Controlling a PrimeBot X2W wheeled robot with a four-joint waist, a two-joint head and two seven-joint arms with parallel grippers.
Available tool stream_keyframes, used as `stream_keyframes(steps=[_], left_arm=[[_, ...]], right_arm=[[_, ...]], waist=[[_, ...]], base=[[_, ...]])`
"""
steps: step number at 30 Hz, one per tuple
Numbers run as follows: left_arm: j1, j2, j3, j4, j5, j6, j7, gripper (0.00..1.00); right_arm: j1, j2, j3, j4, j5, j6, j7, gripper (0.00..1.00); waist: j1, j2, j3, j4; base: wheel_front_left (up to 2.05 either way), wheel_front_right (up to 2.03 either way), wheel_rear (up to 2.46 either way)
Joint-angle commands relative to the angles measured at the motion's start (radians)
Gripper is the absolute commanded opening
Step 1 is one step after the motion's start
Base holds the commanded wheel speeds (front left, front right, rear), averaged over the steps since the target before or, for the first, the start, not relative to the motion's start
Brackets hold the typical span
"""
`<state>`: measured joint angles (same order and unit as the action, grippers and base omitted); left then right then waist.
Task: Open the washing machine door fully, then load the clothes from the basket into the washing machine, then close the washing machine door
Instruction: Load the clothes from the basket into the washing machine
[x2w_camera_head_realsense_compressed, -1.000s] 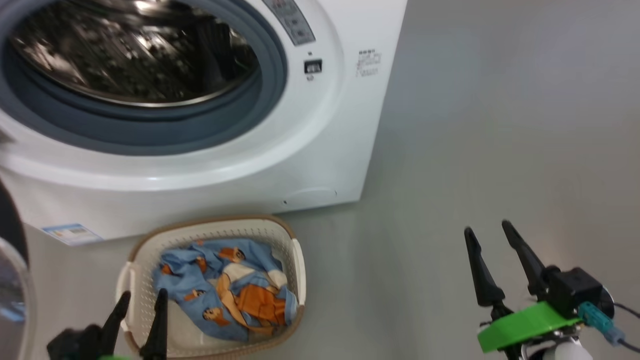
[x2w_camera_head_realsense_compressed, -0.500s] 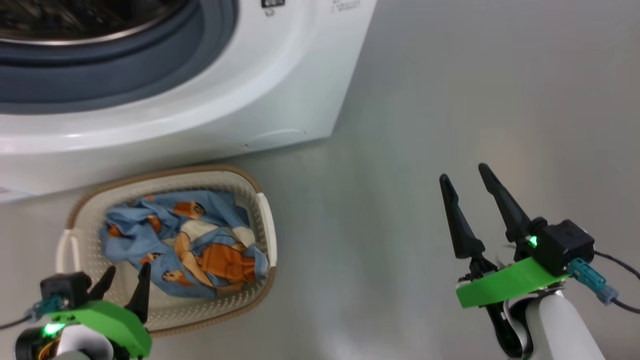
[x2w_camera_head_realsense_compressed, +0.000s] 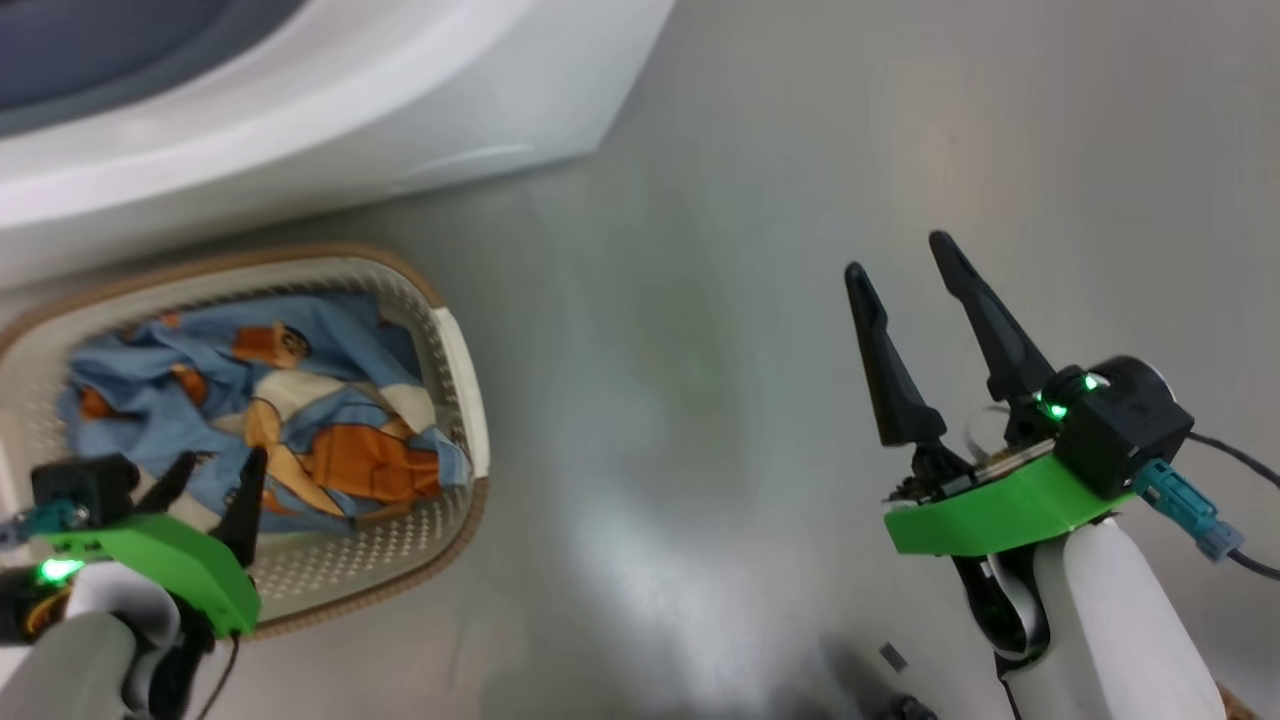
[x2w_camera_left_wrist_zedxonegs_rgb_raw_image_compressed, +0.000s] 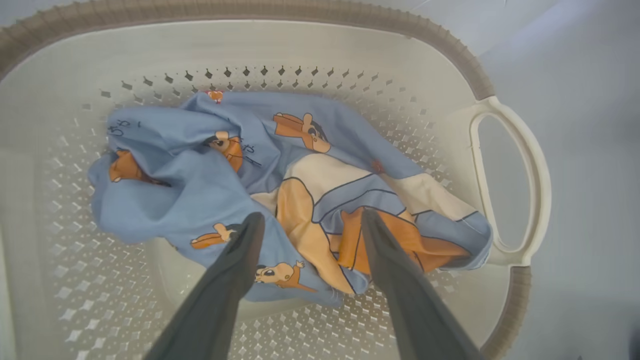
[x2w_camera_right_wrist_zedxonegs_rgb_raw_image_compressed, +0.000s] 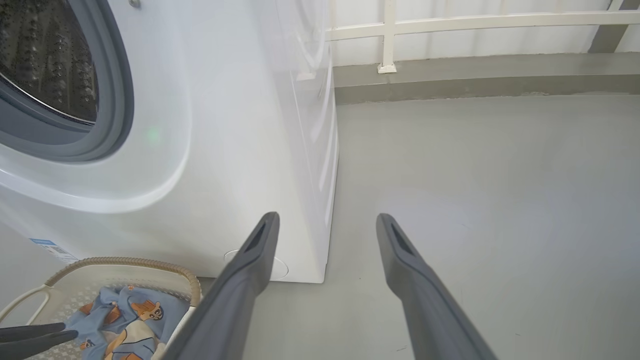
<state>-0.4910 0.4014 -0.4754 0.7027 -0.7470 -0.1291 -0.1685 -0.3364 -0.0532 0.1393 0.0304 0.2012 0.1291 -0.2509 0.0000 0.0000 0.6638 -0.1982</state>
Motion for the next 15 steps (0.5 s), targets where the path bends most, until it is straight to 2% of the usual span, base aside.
stream_keyframes(steps=[1, 10, 15], left_arm=[[-0.022, 0.049, 0.012, 0.006, -0.025, -0.001, -0.007, 1.00], [-0.154, 0.101, -0.052, 0.113, -0.126, -0.001, 0.037, 1.00], [-0.229, 0.101, -0.060, 0.181, -0.170, -0.001, 0.062, 1.00]], right_arm=[[-0.002, 0.003, 0.030, -0.031, 0.011, 0.002, -0.011, 1.00], [-0.033, 0.003, 0.057, -0.074, 0.001, 0.002, -0.011, 1.00], [-0.050, 0.003, 0.084, -0.070, -0.013, 0.002, -0.011, 1.00]], waist=[[0.0000, 0.0000, 0.096, -0.048], [0.0000, 0.0000, 0.230, -0.066], [0.0000, 0.0000, 0.286, -0.063]], base=[[0.00, 0.00, 0.00], [0.00, 0.00, 0.00], [0.00, 0.00, 0.00]])
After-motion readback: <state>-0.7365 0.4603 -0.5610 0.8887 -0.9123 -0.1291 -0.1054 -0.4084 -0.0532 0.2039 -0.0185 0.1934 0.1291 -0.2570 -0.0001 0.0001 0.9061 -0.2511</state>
